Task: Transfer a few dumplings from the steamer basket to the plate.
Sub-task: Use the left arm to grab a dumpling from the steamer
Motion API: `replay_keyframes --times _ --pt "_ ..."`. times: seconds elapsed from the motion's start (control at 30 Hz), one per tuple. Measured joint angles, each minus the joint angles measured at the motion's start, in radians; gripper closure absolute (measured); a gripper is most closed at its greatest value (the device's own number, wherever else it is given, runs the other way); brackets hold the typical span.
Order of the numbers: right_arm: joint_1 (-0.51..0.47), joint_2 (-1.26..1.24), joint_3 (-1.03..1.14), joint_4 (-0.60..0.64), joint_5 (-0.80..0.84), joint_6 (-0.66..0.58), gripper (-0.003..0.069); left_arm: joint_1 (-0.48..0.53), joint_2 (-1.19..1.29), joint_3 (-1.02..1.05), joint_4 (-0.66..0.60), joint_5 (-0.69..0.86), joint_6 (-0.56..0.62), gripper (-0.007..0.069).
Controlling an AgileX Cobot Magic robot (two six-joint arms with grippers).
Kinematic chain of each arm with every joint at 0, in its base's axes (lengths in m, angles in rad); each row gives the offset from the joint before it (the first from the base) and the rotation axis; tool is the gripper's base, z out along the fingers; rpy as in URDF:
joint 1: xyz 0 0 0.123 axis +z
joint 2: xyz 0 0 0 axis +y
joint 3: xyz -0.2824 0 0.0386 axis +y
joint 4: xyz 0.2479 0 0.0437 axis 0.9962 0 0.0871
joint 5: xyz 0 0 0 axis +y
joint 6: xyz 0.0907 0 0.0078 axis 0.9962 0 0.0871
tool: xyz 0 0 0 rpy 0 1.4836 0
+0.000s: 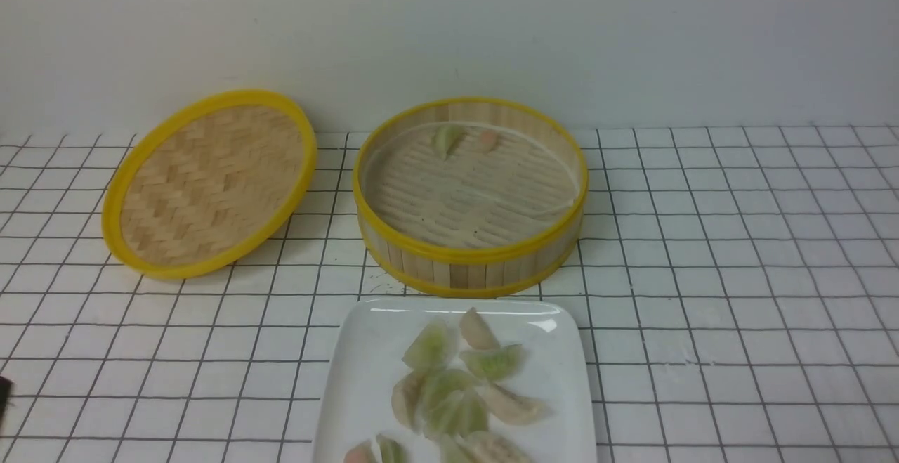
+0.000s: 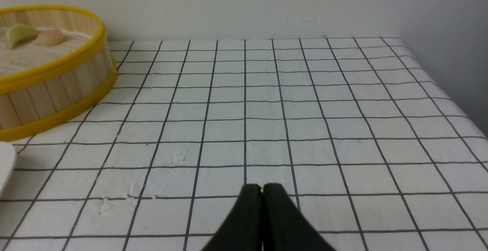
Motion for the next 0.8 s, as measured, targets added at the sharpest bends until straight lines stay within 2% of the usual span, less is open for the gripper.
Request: replay_keyframes --times 0.07,0.17,0.23,0.33,0.37,0.47,0.63,0.8 --pt "0.0 0.0 0.0 0.0 0.0 0.0 0.0669 0.0 0.0 -0.021 -0.014 -0.077 -0.005 0.0631" --pt "0.0 0.0 0.0 0.0 0.0 0.0 0.0669 0.0 0.058 -0.157 -0.014 -0.021 -0.006 0.0631" --pt "0.0 0.0 0.0 0.0 0.0 0.0 0.0669 0.0 0.171 -0.301 0.002 0.112 0.013 0.0631" --pt "0.0 0.0 0.0 0.0 0.0 0.0 0.0669 0.0 0.443 -0.581 0.031 0.416 0.082 0.0631" --pt "0.0 0.0 0.0 0.0 0.0 0.0 0.0669 0.0 0.462 -0.6 0.033 0.46 0.087 0.0631" --pt "0.0 0.0 0.0 0.0 0.0 0.0 0.0669 0.0 0.795 -0.906 0.039 0.811 0.192 0.0631" --pt "0.0 0.0 0.0 0.0 0.0 0.0 0.0669 -0.003 1.24 -1.273 0.036 1.103 0.309 0.0631" --pt "0.0 0.0 0.0 0.0 0.0 0.0 0.0669 -0.058 1.554 -1.543 0.09 1.244 0.316 0.0631"
